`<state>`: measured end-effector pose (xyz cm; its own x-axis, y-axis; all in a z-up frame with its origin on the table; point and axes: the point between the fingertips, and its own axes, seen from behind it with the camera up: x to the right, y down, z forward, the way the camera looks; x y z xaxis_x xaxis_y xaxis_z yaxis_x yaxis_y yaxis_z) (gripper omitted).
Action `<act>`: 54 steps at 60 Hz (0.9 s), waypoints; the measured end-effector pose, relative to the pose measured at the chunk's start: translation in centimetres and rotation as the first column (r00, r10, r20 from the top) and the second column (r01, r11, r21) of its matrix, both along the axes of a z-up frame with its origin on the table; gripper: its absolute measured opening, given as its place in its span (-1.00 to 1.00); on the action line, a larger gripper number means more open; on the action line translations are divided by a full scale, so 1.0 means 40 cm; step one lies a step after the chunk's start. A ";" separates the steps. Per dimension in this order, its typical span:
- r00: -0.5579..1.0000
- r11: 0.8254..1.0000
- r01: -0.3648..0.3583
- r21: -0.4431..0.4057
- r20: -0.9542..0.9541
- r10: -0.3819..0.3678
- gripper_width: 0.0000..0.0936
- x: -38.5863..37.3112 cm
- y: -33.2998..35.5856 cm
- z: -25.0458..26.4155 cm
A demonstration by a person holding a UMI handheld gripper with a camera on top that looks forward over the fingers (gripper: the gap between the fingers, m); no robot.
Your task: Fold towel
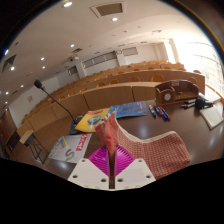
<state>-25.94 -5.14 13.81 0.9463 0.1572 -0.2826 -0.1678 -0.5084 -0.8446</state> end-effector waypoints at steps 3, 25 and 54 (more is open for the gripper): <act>1.000 1.000 0.018 0.021 -0.020 -0.018 -0.91 0.051 0.013 0.039; 0.980 0.973 0.192 -0.130 0.072 -0.184 -0.55 0.519 0.078 -0.222; 0.924 0.963 0.265 -0.053 0.299 -0.238 0.81 0.670 -0.169 -0.051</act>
